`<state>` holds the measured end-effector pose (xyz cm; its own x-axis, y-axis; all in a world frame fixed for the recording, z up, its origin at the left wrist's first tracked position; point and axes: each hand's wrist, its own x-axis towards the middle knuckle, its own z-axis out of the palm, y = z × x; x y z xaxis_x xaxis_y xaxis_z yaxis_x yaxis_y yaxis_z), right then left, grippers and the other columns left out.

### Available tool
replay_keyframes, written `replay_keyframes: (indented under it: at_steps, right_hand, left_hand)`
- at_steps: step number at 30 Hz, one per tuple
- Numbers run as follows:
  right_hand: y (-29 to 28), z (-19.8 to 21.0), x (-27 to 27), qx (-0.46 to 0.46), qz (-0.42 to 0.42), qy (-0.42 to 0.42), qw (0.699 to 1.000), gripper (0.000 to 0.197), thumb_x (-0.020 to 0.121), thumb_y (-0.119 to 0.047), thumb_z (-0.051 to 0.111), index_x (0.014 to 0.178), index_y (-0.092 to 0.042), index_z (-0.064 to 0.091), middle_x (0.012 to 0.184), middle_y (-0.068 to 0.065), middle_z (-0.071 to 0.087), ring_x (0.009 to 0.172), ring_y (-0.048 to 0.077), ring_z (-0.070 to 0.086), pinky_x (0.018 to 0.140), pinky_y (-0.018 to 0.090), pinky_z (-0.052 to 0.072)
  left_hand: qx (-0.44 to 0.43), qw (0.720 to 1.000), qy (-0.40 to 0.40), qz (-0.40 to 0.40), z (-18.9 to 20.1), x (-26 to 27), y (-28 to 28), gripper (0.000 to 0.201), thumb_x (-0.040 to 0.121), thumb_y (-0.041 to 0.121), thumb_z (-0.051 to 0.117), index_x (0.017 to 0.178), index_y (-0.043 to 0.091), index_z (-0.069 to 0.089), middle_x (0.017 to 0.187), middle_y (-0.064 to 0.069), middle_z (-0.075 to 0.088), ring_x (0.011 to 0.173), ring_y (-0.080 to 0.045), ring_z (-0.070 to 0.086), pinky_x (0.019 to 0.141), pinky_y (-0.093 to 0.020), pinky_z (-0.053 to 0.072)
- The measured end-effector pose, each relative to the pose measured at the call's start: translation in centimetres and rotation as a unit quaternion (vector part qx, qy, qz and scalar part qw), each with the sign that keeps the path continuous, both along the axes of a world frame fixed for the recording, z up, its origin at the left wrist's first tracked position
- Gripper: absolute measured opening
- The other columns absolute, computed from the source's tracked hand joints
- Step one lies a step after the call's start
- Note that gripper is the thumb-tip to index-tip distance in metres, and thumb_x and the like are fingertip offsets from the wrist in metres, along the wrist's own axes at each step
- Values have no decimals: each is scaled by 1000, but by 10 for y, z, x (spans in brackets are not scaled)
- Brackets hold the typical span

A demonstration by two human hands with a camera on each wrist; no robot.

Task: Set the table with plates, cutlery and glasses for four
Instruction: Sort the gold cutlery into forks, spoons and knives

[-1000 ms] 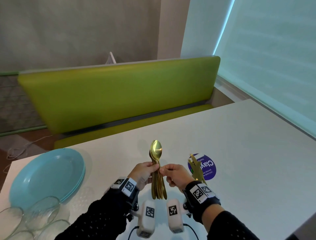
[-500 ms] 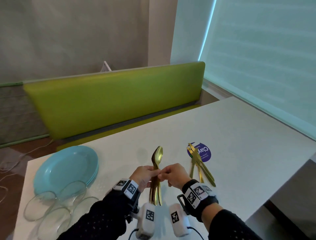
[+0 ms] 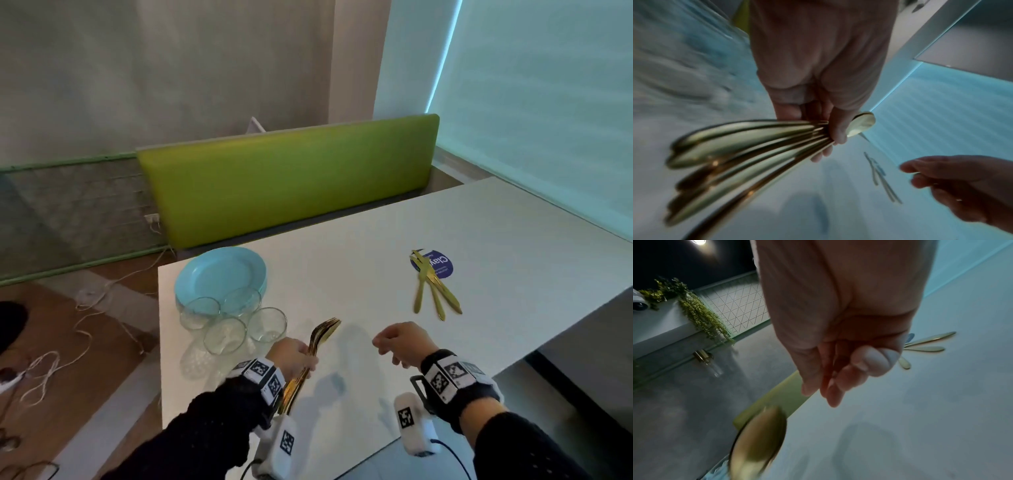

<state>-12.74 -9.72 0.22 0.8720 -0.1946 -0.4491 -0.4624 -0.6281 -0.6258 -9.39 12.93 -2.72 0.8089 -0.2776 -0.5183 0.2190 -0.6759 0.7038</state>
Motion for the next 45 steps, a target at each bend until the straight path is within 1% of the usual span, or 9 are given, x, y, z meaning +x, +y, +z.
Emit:
replay_keyframes:
  at_steps: [7,11,15,21,23,26,30,38,45]
  right_hand:
    - [12,-1,-16,-29,21,12,999,10,88,-22,60,85,-15,66,71,-6,63,50,10,52,42,18,40]
    - [24,-4,-15,-29,34,10,999,9,88,-22,60,84,-15,66,71,-7,63,50,9,52,42,17,40]
    - [31,-5,-15,-33,42,10,999,13,88,-22,59,90,-13,69,71,-8,62,50,8,52,42,16,40]
    - [32,-5,-14,-39,37,15,998,15,88,-23,59,94,-13,70,75,-7,64,52,8,53,44,17,42]
    - [31,-5,-13,-43,37,16,998,15,88,-22,59,94,-14,70,75,-7,64,52,7,53,44,17,41]
    - [29,-4,-11,-45,30,17,998,12,87,-22,60,91,-15,69,73,-7,63,51,7,53,42,16,41]
    - [28,-3,-8,-49,26,17,998,11,86,-21,61,89,-15,69,73,-7,64,51,8,53,41,16,40]
    - [30,-4,-1,-55,24,21,998,10,86,-22,62,89,-16,69,73,-6,64,52,8,53,42,17,41]
    - [35,-3,6,-61,29,21,997,11,87,-22,61,90,-15,69,72,-7,63,51,7,53,43,17,42]
  left_hand:
    - [196,977,-14,-79,-30,-34,62,27,84,18,57,57,17,49,60,5,45,68,-14,50,49,-11,34]
    - [261,957,-25,-123,-39,-44,76,29,87,19,52,105,-1,65,105,-15,68,103,-28,62,78,-29,44]
    - [283,948,-51,-135,-47,-47,80,28,89,18,51,107,3,65,115,-14,66,109,-26,61,88,-29,45]
    - [269,951,-64,-138,-49,-36,84,21,80,19,68,100,16,67,113,-5,67,107,-20,61,77,-19,40]
    - [260,954,-55,-139,-49,-28,87,14,75,19,74,84,17,62,95,2,65,97,-18,60,70,-18,39]
    - [251,959,-51,-121,-50,-21,91,37,68,25,80,60,22,44,70,10,48,81,-12,52,61,-19,36]
    - [248,960,-53,-120,-49,-16,93,34,66,29,81,91,13,66,88,5,57,87,-13,58,72,-20,41]
    - [254,961,-45,-100,-45,-12,90,51,69,32,79,110,6,64,112,-6,66,104,-20,63,80,-24,46]
    - [259,959,-55,-98,-39,-12,89,52,69,39,77,108,7,64,110,-7,66,102,-22,63,77,-25,44]
